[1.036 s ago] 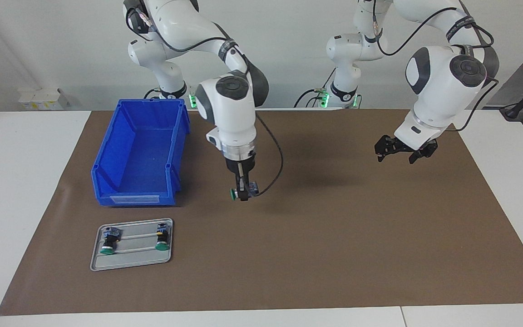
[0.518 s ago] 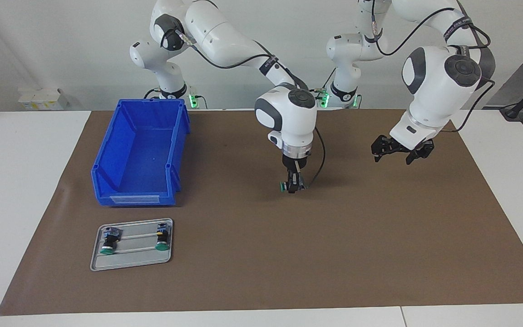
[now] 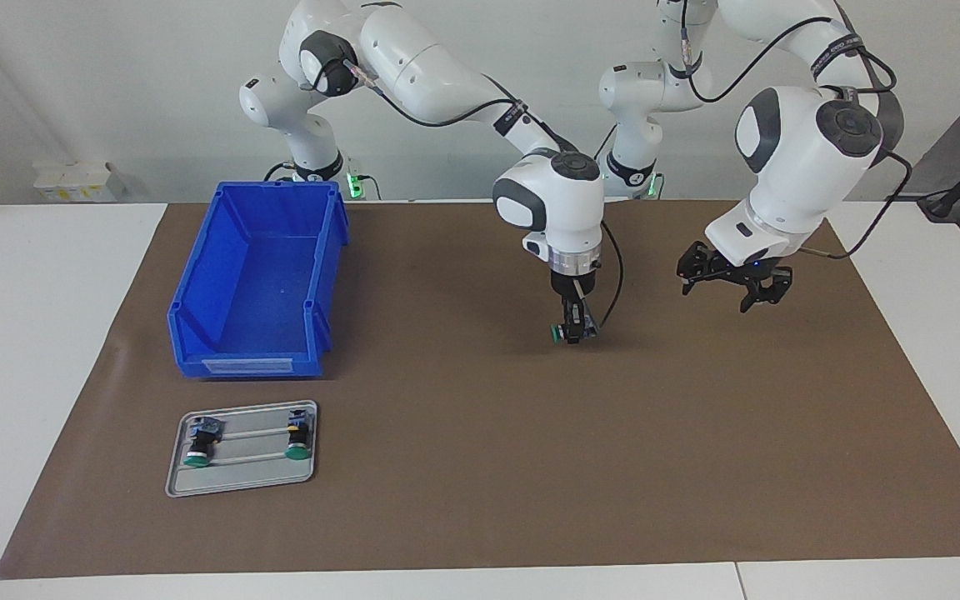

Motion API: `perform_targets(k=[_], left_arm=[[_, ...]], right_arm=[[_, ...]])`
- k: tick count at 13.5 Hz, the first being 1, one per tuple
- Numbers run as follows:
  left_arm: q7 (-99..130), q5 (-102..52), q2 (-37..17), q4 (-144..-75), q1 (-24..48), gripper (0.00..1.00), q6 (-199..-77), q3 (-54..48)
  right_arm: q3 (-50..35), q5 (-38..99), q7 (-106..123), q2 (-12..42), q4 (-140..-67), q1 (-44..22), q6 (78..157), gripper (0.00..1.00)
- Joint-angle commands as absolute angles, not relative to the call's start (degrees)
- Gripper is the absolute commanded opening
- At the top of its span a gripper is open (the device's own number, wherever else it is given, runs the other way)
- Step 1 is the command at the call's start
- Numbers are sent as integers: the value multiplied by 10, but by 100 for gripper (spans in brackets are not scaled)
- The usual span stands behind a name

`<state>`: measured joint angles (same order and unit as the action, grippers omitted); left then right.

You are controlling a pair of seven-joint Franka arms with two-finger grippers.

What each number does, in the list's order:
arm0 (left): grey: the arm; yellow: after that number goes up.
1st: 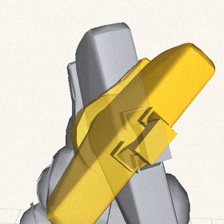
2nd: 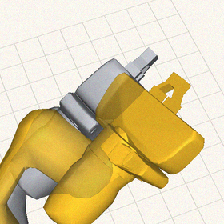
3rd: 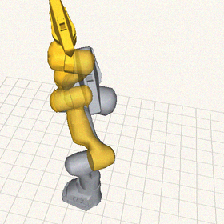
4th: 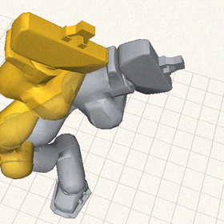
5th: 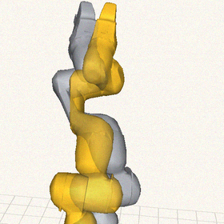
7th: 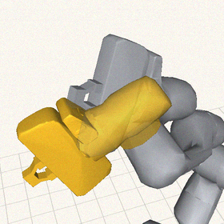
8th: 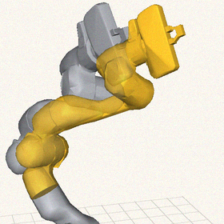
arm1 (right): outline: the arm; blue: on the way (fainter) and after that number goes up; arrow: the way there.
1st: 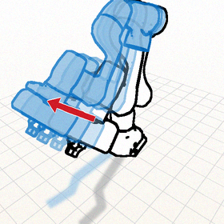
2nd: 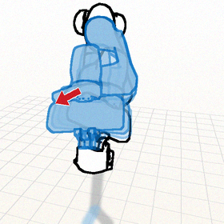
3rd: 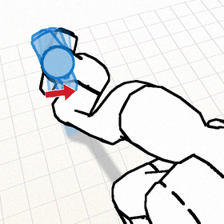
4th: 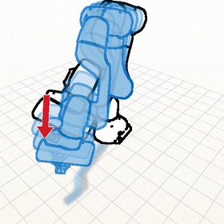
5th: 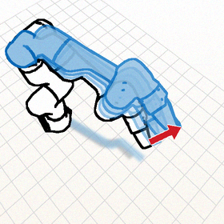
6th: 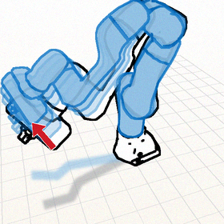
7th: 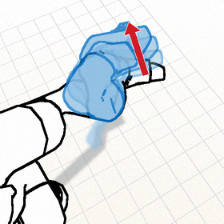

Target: Place and press button with both arms

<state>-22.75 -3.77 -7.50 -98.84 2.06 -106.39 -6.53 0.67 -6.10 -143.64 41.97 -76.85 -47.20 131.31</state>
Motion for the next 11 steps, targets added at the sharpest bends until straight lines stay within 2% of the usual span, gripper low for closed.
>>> perform_targets(k=[1, 3, 4, 5, 7, 11], left_arm=[[-291, -53, -47, -1043, 25, 100, -1111, -61], [-336, -54, -46, -1047, 25, 100, -1116, -61], [-353, -54, -46, -1047, 25, 100, -1116, -61], [-363, -54, -46, -1047, 25, 100, -1116, -61], [-387, -68, -46, -1047, 25, 100, -1122, -62], [-481, -106, -45, -1056, 25, 100, -1137, -62]], right_arm=[[5, -73, -1457, 451, -763, -477, 1331, 0], [5, -73, -1457, 451, -763, -477, 1332, 0], [5, -75, -1457, 450, -764, -478, 1335, 63], [5, -92, -1455, 448, -764, -479, 1333, 100], [4, -126, -1451, 437, -764, -480, 1323, 100], [3, -124, -1388, 373, -789, -462, 1281, 100]])
